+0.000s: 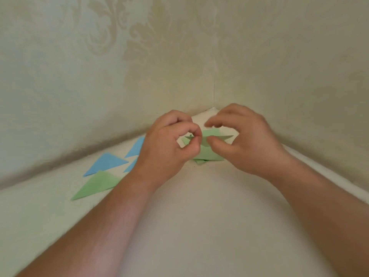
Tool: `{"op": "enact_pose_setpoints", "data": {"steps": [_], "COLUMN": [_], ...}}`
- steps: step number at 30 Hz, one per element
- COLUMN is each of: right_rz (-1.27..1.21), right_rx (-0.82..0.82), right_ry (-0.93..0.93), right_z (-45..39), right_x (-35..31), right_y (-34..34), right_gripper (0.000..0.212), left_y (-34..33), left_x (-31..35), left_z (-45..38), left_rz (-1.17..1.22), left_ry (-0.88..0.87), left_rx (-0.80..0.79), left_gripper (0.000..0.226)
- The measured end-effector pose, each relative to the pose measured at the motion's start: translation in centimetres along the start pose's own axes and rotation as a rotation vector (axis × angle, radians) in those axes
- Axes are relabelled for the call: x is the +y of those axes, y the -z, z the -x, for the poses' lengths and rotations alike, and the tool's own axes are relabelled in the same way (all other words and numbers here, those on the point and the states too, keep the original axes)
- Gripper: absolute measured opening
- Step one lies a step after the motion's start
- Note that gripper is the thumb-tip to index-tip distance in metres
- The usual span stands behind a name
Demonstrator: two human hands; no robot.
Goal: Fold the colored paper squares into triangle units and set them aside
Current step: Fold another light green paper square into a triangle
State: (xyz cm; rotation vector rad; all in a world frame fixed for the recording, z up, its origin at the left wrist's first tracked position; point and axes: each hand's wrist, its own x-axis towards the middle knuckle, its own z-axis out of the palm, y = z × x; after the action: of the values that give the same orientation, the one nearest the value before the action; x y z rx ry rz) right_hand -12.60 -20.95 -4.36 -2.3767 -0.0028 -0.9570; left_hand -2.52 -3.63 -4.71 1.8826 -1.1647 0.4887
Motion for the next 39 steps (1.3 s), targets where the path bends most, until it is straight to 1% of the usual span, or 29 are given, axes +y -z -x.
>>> {"op": "enact_pose_setpoints", "data": {"steps": [2, 3, 7, 12, 17, 19, 21, 22, 24, 26, 29, 31, 33, 36, 39], "right_rz": [0.040, 0.059, 0.080, 0.074, 0.007, -0.081, -0.226, -0.329, -0.520, -0.592, -0.553, -0.516, -0.473, -0.440, -0.403], "right_rx": [-0.014, -0.006, -0.016, -0.020, -0.035, -0.021, 0.017, 0.028, 0.014, -0.024, -0.074, -0.095, -0.076, -0.035, -0.069], "right_ry": [0.064, 0.086, 0.097, 0.049, -0.014, -0.116, -0.257, -0.327, -0.417, -0.432, -0.418, -0.413, -0.394, -0.344, -0.314], "right_z": [0.1, 0.1, 0.1, 0.0, 0.1, 0.0, -0.3, -0.5, -0.6, -0.5, -0.3, -0.2, -0.2, -0.3, -0.2], "right_x": [0.0, 0.0, -0.1, -0.1, -0.3, -0.3, -0.3, -0.4, -0.8, -1.1, -1.2, -1.0, -0.9, -0.9, -1.1], "right_y": [-0.6, -0.6, -0.6, -0.2, 0.1, 0.5, 0.7, 0.7, 0.4, 0.2, -0.1, -0.2, -0.2, 0.1, 0.3], "right_gripper": [0.006, 0.005, 0.008, 0.011, 0.013, 0.020, 0.021, 0.020, 0.020, 0.019, 0.013, 0.009, 0.007, 0.009, 0.010], "left_y": [-0.4, -0.5, -0.4, 0.4, 0.6, 0.8, 0.8, 0.7, 0.3, -0.3, -0.8, -0.9, -0.9, -0.7, -0.4], "left_x": [0.2, 0.2, 0.1, -0.8, -0.7, -0.7, -0.7, -0.7, -0.3, 0.1, 0.5, 0.6, 0.7, 1.1, 1.4], "left_z": [0.0, 0.1, 0.1, -0.3, -0.2, -0.4, -0.6, -0.6, -0.6, -0.3, -0.2, -0.2, -0.1, 0.1, 0.3], "left_rz": [0.016, 0.021, -0.029, -0.109, -0.086, -0.035, 0.079, 0.160, 0.321, 0.443, 0.553, 0.546, 0.502, 0.398, 0.268], "left_ry": [-0.017, -0.017, -0.030, -0.037, -0.021, 0.046, 0.153, 0.215, 0.325, 0.356, 0.371, 0.384, 0.382, 0.356, 0.314], "left_rx": [0.004, 0.011, 0.011, 0.058, 0.079, 0.136, 0.185, 0.182, 0.106, 0.033, 0.055, 0.077, 0.063, 0.018, -0.055], "left_gripper": [0.010, 0.010, 0.006, 0.003, 0.006, 0.010, 0.014, 0.013, 0.012, 0.013, 0.015, 0.019, 0.022, 0.020, 0.013]}}
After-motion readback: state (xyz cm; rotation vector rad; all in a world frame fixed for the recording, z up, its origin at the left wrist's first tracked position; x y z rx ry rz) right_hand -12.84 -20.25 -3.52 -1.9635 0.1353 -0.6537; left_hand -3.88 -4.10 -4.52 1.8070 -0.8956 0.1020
